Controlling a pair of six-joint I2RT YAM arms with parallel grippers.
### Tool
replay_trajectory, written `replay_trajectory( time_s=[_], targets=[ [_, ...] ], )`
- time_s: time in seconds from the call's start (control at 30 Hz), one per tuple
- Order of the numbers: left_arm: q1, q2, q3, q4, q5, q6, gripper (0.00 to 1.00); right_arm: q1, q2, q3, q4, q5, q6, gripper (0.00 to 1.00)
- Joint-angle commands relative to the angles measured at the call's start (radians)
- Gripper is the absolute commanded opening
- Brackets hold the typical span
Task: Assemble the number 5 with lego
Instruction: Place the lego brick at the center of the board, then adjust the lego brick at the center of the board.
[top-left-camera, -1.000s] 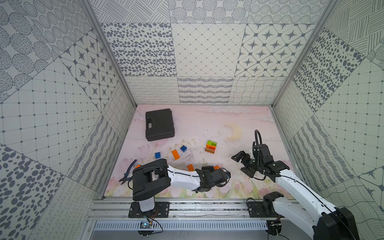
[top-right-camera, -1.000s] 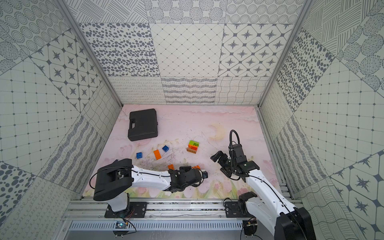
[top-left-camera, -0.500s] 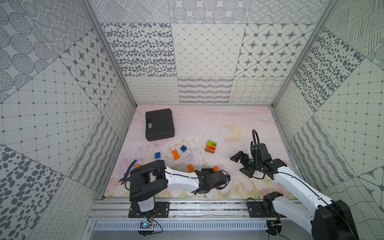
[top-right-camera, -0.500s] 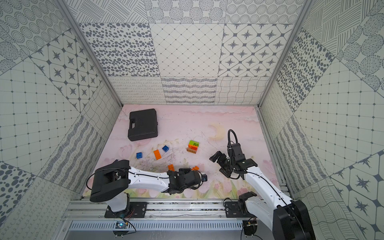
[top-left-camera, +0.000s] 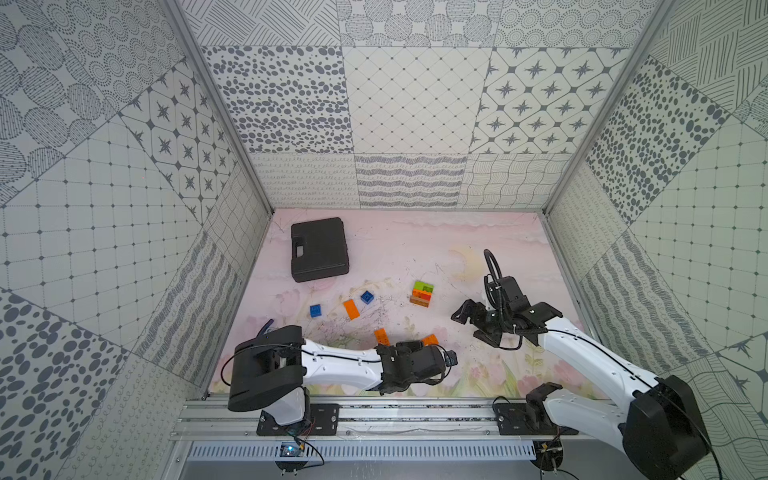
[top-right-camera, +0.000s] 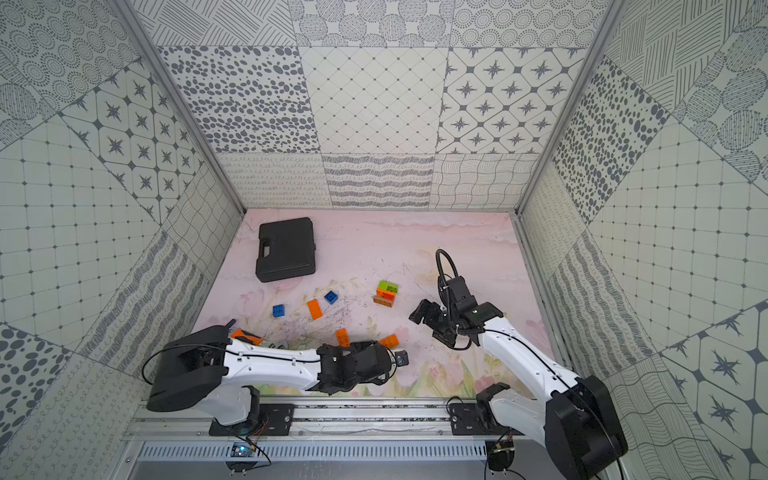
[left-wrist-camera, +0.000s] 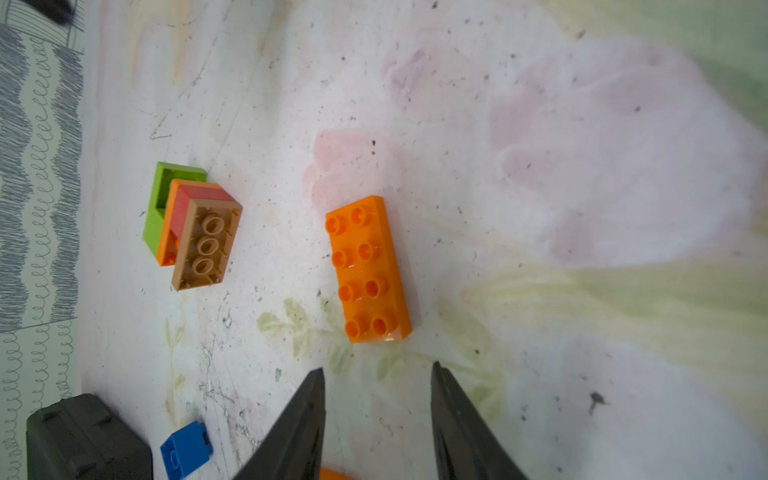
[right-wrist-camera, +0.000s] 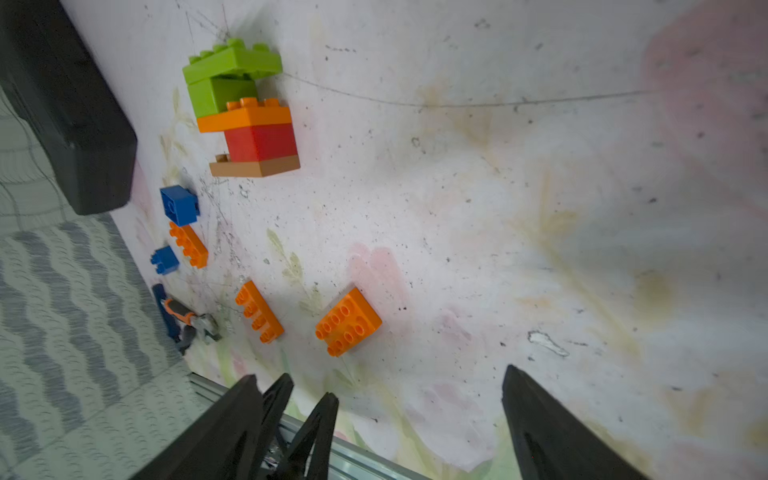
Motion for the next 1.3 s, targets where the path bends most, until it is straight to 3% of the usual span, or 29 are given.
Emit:
replay_trajectory(
  time_s=[0.0, 0.13, 0.23, 0.4, 0.57, 0.73, 0.87, 0.97, 1.13, 1.27],
  targets=[
    [0.047, -0.229, -0.083, 0.05, -0.111, -0.283, 0.57, 0.116, 0.071, 0.092, -0.072, 0.145, -0.11, 0.94],
    [0.164, -0.506, -0.157, -0.032, -0.19, -0.555, 0.64, 0.276, 0.197, 0.179, -0.082, 0.241, -0.21, 0.93],
    [0.221, -0.666, -0.216, -0.091, -0.219, -0.691, 0.68, 0.36, 0.287, 0.225, -0.099, 0.328, -0.271, 0.93],
    [0.321, -0.76, -0.204, -0.286, -0.224, -0.899, 0.76, 0.449, 0.417, 0.287, -0.109, 0.403, -0.374, 0.94],
    [0.388, -0.798, -0.234, -0.317, -0.2, -1.037, 0.84, 0.489, 0.541, 0.361, -0.133, 0.416, -0.373, 0.95],
    [0.399, -0.798, -0.239, -0.303, -0.193, -1.028, 0.88, 0.496, 0.592, 0.383, -0.114, 0.407, -0.368, 0.95],
    [0.4, -0.782, -0.238, -0.295, -0.198, -1.014, 0.9, 0.496, 0.623, 0.391, -0.124, 0.381, -0.359, 0.86],
    [0.398, -0.773, -0.246, -0.254, -0.174, -0.97, 0.9, 0.496, 0.63, 0.382, -0.123, 0.352, -0.336, 0.74],
    [0.399, -0.754, -0.248, -0.244, -0.17, -0.976, 0.91, 0.495, 0.604, 0.368, -0.131, 0.378, -0.248, 0.61],
    [0.399, -0.729, -0.241, -0.244, -0.169, -0.993, 0.91, 0.489, 0.589, 0.379, -0.143, 0.406, -0.096, 0.59]
  ],
)
